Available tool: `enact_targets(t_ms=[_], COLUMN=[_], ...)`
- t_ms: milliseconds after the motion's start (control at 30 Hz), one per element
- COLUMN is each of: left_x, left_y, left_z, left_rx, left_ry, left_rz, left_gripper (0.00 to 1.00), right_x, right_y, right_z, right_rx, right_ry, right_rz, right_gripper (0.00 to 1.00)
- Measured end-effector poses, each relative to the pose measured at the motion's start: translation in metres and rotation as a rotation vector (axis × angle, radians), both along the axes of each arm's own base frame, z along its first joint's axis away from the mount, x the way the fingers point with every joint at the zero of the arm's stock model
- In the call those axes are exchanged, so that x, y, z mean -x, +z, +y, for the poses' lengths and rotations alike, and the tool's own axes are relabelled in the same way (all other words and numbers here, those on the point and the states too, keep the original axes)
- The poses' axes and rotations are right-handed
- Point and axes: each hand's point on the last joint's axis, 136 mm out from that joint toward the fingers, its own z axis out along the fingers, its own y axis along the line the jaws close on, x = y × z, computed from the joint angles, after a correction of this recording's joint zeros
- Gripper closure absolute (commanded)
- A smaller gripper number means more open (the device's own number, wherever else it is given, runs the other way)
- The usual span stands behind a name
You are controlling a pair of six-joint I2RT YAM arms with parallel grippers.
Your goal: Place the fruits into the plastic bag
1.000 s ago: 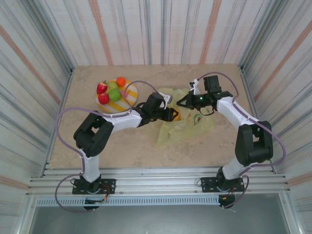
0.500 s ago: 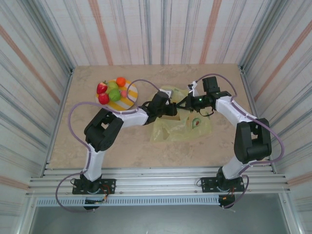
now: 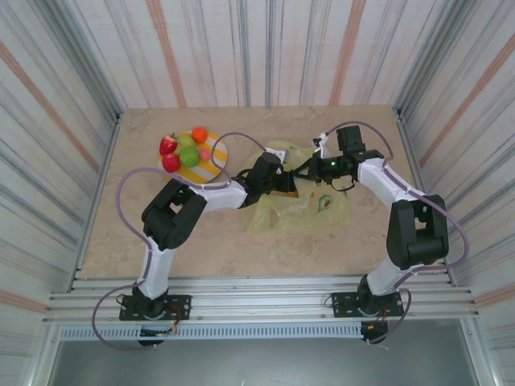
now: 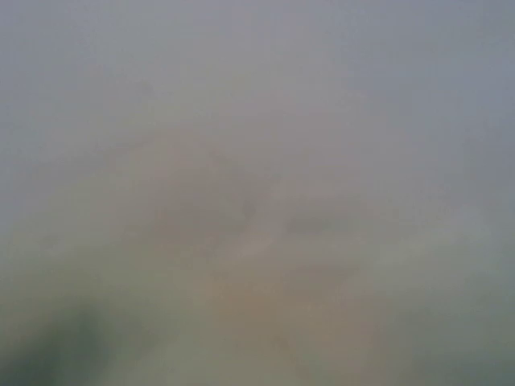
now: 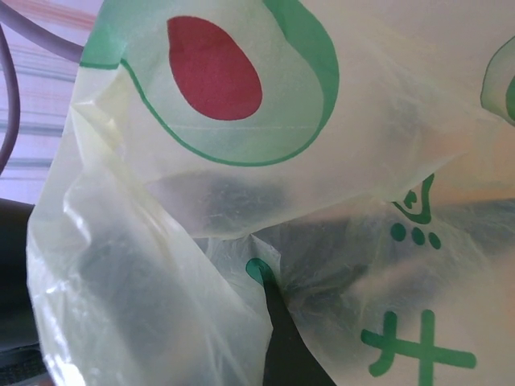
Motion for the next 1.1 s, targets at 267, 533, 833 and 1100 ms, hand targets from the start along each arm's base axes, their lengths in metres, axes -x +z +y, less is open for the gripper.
enact_targets(t_ms=[267, 533, 833, 1100], left_x=[0.015, 0.042, 0.076, 0.094], left_y=[-0.002, 0.032, 0.059, 0.097], left_z=[0.01, 0.025, 0.059, 0.098], left_rx=[-0.012, 0.02, -0.005, 0.004], left_ry=[-0.027, -0.101, -0.185, -0.198], left_rz=[0.014, -0.019, -0.054, -0.118], left_gripper=[0.17, 0.18, 0.18, 0.17], right_x=[-0.001, 0.002, 0.004, 0.003], right_y=[-0.002, -0.012, -0.011, -0.004], right_z=[-0.007, -0.023, -0.027, -0.022], right_rx=[0.009, 0.102, 0.165, 0.175], right_ry=[-0.006, -0.004, 0.027, 0.046], right_rz=[-0.004, -0.002, -0.036, -0.056], right_gripper=[1.0, 1.0, 1.0, 1.0])
